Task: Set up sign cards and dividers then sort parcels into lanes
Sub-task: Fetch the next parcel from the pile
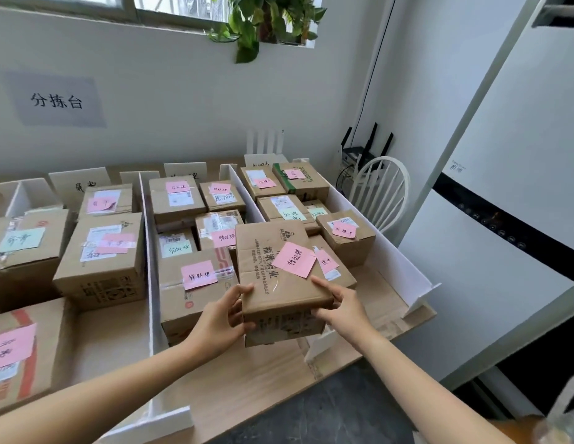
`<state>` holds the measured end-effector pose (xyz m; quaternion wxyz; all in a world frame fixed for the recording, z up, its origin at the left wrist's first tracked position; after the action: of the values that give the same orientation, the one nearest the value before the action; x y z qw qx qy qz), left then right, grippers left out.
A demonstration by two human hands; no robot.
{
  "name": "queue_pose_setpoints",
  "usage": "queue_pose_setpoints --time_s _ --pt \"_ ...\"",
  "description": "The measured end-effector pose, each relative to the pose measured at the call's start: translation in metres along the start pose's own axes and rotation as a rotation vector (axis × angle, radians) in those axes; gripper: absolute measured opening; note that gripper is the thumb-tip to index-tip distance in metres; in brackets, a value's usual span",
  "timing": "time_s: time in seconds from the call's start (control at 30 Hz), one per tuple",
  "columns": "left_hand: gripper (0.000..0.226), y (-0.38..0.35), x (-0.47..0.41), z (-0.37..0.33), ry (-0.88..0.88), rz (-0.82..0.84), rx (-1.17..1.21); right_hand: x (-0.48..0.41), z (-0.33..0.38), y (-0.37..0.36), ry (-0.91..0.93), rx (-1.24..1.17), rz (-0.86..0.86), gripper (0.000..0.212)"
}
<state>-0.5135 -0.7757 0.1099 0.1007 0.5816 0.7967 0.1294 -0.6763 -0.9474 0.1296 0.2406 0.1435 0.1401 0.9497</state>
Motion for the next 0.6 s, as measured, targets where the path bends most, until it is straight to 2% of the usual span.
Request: queue_pose_setpoints --time_s 0.3,0.6 --pt "0.070 -0.004 -0.015 0.013 0.032 -0.146 0.089 -0.044 0.000 0.015 0.036 -0.016 0.118 0.069" --pt "0.077 -0.002 -0.011 0.026 0.072 -0.259 0.023 -0.071 -0.021 0.005 0.043 -0.022 0.222 0.068"
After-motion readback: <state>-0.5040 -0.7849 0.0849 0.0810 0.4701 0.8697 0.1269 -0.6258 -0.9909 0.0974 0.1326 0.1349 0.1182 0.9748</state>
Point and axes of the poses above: each hand's wrist, its own x-axis away from the middle knuckle, its own y-axis out of the back of the hand, z = x × y, the point moved 8 cm from there along -x, towards the middle knuckle, and after that the axes turned 14 degrees about z, right-handed, at the moved point
